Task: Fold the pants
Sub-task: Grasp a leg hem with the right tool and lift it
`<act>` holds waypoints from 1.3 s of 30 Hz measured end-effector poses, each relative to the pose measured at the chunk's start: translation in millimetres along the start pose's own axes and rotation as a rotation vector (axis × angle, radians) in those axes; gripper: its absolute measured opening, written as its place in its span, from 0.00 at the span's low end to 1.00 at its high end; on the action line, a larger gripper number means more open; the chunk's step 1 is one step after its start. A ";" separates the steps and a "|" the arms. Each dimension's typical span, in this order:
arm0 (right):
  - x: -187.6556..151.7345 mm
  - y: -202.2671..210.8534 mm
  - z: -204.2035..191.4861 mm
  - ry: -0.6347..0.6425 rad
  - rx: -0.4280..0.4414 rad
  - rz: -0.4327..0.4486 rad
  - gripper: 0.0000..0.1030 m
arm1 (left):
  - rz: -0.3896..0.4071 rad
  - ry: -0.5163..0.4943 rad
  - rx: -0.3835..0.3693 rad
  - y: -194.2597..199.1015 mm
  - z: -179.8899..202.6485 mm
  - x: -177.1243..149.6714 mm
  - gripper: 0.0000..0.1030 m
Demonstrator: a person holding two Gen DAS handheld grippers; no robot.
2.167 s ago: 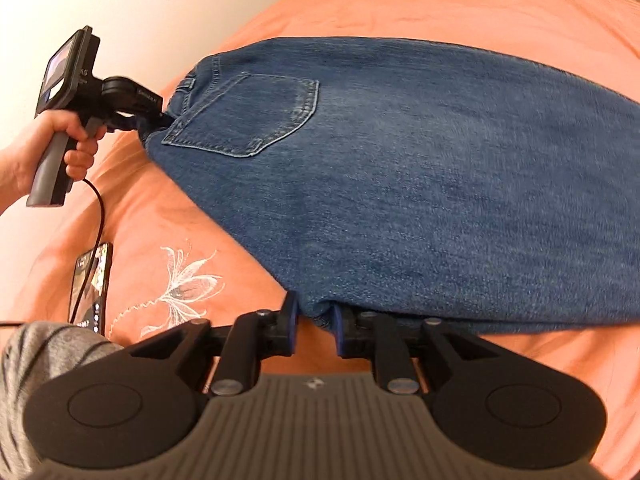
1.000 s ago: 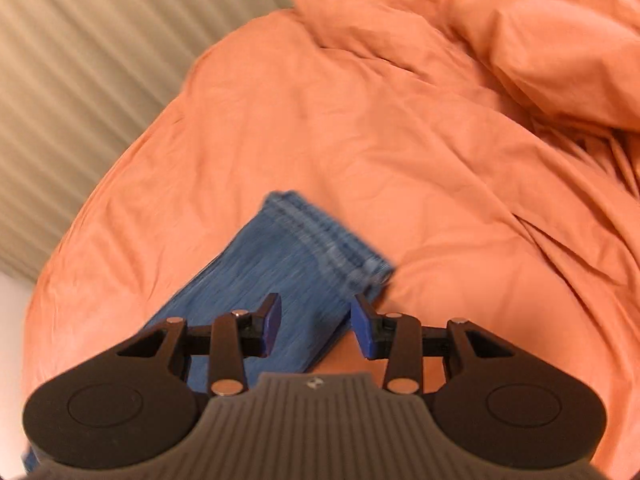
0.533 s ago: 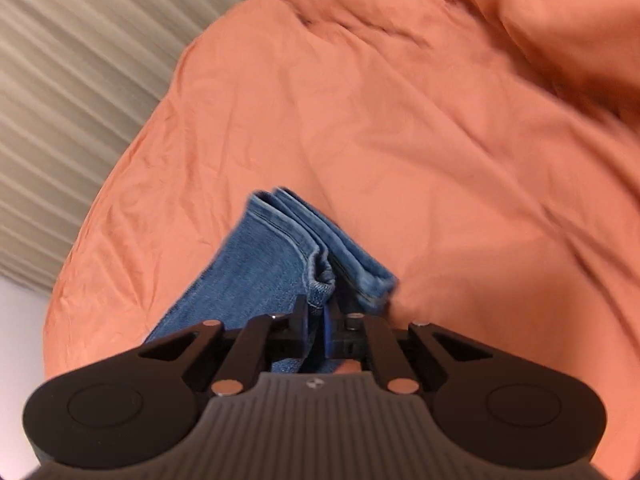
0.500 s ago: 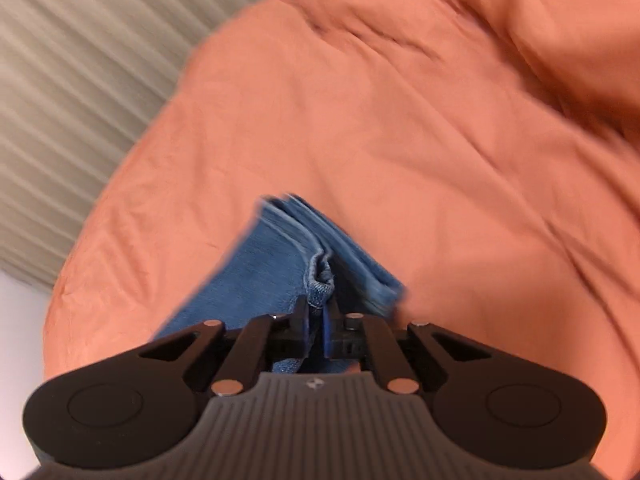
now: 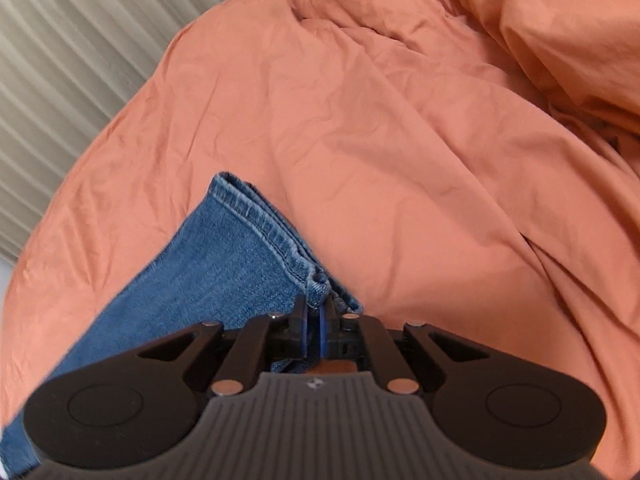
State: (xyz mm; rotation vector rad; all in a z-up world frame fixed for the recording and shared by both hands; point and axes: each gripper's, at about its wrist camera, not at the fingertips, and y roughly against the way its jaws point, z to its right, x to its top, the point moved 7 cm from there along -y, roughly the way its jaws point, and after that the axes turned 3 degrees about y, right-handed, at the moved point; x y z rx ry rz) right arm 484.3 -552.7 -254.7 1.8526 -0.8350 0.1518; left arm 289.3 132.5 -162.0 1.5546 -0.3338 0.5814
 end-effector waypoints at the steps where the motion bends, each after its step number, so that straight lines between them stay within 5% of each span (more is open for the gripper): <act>1: 0.9 2.5 -4.5 0.039 -0.015 -0.004 0.01 | 0.003 -0.012 -0.007 2.2 2.0 2.2 0.76; 4: 11.9 18.6 -25.0 0.217 -0.099 0.049 0.36 | 0.015 -0.055 -0.040 6.2 10.3 12.6 0.75; 7: 24.0 35.0 -49.4 0.342 -0.124 0.098 0.35 | 0.022 -0.101 -0.067 4.2 21.9 22.4 0.72; 13: 17.2 18.0 -89.8 0.307 -0.010 0.039 0.31 | 0.021 -0.200 -0.128 -10.4 72.1 35.8 0.69; 21: -9.2 14.5 -73.3 0.262 -0.007 0.029 0.33 | 0.036 -0.417 -0.173 -48.0 162.5 43.8 0.73; 26: -22.3 28.4 -51.3 0.222 -0.018 0.023 0.38 | 0.052 -0.381 -0.166 -73.6 198.5 73.6 0.75; 30: -20.4 37.3 -29.1 0.112 0.008 0.046 0.54 | 0.069 -0.378 -0.154 -85.8 222.5 91.0 0.73; 39: -27.3 10.2 8.3 -0.191 0.179 0.018 0.55 | 0.061 -0.530 -0.339 -47.7 276.1 69.2 0.61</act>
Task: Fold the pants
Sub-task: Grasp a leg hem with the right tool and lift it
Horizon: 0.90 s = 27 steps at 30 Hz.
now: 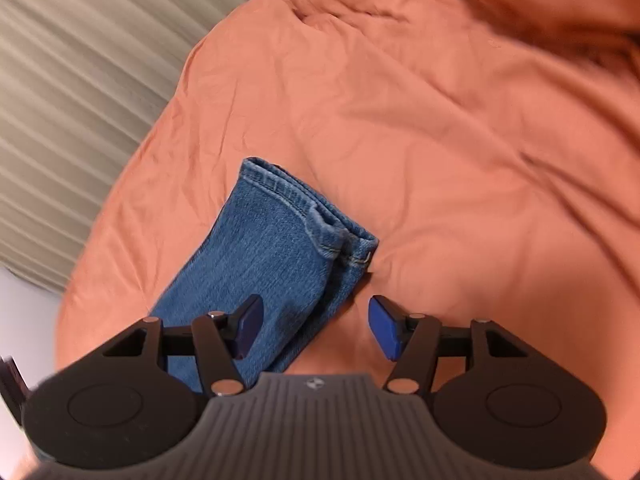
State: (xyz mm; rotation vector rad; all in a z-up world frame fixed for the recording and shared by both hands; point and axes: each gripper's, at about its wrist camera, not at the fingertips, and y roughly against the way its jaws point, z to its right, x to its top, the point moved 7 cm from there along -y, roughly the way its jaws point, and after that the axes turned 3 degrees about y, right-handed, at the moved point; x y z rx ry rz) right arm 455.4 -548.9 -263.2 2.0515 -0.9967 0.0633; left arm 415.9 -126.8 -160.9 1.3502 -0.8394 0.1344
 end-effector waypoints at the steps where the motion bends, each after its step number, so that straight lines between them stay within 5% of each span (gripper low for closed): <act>1: 0.5 -5.1 4.2 -0.029 0.018 0.006 0.54 | -0.009 -0.022 0.004 -0.9 6.1 -1.0 0.57; 3: 3.1 -14.2 12.5 -0.089 0.056 0.024 0.50 | -0.036 -0.053 -0.001 -1.5 13.6 -4.0 0.53; 8: 5.7 -29.7 27.9 -0.195 0.108 0.045 0.16 | -0.062 -0.072 0.050 -10.3 8.9 2.1 0.53; 10: 9.1 -28.9 26.8 -0.173 0.122 0.051 0.10 | -0.072 -0.094 0.088 -16.5 2.6 5.8 0.43; 13: 9.9 -23.5 18.3 -0.069 0.095 0.062 0.09 | -0.112 -0.146 0.127 -31.8 -6.3 7.7 0.33; 20: 11.2 -25.1 20.6 -0.037 0.067 0.056 0.09 | -0.164 -0.185 0.165 -59.9 -3.8 11.8 0.31; 24: 12.9 -27.9 18.5 -0.034 0.039 0.050 0.09 | -0.127 -0.226 0.204 -47.5 4.1 12.3 0.30; 27: 13.0 -26.0 16.3 -0.019 0.014 0.042 0.09 | -0.109 -0.235 0.158 -23.1 16.9 7.7 0.30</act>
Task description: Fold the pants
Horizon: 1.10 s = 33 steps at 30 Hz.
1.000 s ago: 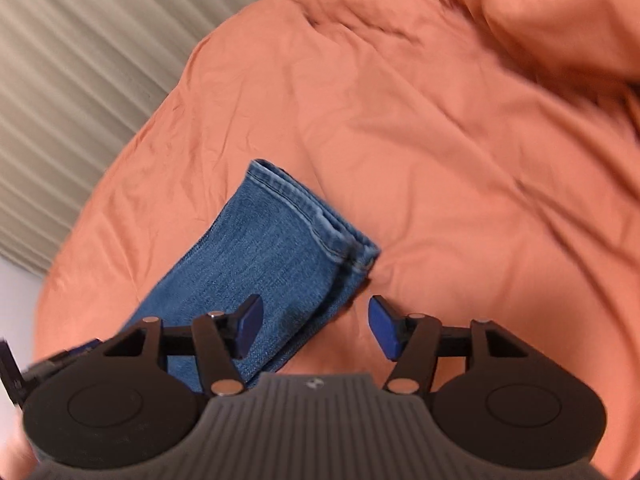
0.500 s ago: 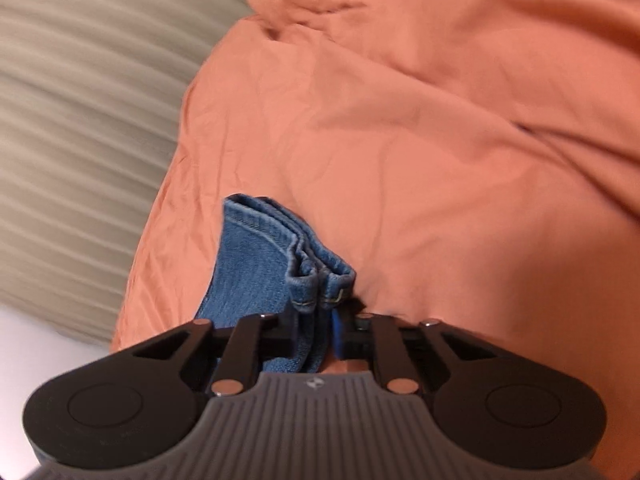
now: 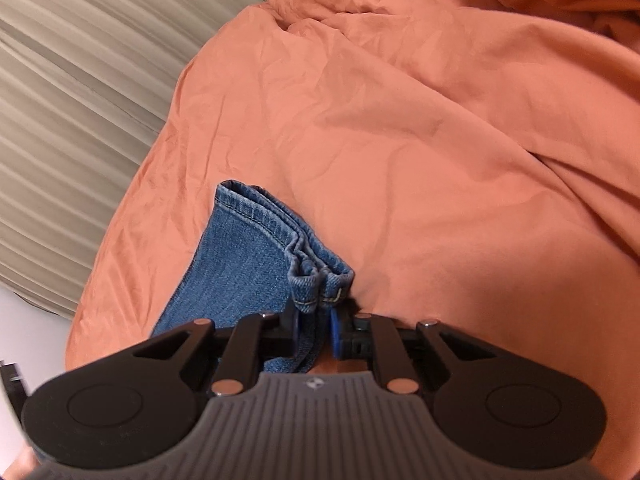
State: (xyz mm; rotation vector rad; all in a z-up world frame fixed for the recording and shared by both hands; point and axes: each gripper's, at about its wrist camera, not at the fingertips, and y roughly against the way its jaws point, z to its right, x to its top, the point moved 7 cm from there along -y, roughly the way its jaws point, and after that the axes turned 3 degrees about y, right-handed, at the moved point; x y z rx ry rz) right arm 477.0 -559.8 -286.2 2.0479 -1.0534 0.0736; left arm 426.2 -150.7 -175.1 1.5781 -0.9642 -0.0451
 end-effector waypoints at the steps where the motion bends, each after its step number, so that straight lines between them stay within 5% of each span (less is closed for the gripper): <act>1: 0.0 0.3 -1.2 0.005 -0.008 -0.001 0.09 | 0.001 -0.011 -0.020 7.8 6.3 -3.6 0.30; 7: -1.1 1.2 -4.8 0.010 -0.050 0.010 0.10 | -0.055 -0.072 -0.096 24.9 55.1 -39.2 0.28; 9: -1.6 1.4 -5.6 0.015 -0.061 0.011 0.10 | -0.069 -0.038 -0.122 27.2 64.6 -47.6 0.17; 21: 11.3 24.7 -39.3 0.128 -0.094 0.031 0.06 | -0.083 0.134 -0.245 66.7 80.9 -82.3 0.14; 33: 8.0 104.0 -187.4 0.480 0.025 0.135 0.04 | -0.013 0.359 -0.370 81.5 81.1 -112.5 0.25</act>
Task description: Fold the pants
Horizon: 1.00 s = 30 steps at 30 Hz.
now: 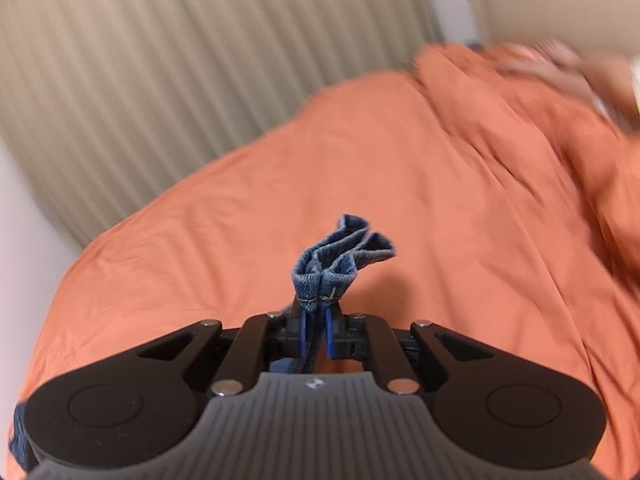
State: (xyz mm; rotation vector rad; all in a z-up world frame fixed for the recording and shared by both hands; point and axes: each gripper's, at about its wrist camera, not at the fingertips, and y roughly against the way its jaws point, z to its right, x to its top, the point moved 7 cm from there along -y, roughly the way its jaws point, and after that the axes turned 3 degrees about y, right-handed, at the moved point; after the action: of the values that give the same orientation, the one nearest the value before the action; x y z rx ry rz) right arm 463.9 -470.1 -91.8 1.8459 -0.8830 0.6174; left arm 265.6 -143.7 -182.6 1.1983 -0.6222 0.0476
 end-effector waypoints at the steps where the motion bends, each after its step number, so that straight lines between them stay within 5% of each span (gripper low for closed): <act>1: 4.8 6.1 -16.5 0.034 0.012 0.010 0.04 | 0.013 0.006 -0.020 9.3 0.4 -2.3 0.25; 5: 16.4 26.9 -84.4 0.174 0.045 0.044 0.04 | 0.069 0.033 -0.057 54.0 -13.7 -12.8 0.30; 17: -32.8 14.7 -281.8 0.403 0.188 -0.010 0.04 | 0.218 0.267 0.119 162.5 -134.5 -58.7 0.34; 22: -120.0 -22.9 -345.1 0.444 0.273 -0.154 0.04 | 0.236 0.413 0.168 173.2 -173.7 -96.2 0.35; 26: -226.6 -56.8 -367.6 0.591 0.239 -0.381 0.05 | 0.250 0.510 0.150 163.0 -181.4 -120.6 0.35; 30: -277.1 -68.8 -361.7 0.709 0.201 -0.444 0.07 | 0.268 0.550 0.136 160.9 -190.7 -129.0 0.47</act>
State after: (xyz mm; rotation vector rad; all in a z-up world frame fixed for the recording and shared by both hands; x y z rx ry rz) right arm 336.9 -36.9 -184.4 1.7234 0.0561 1.0020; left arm 182.3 122.4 -148.2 1.1577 -0.2906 0.6333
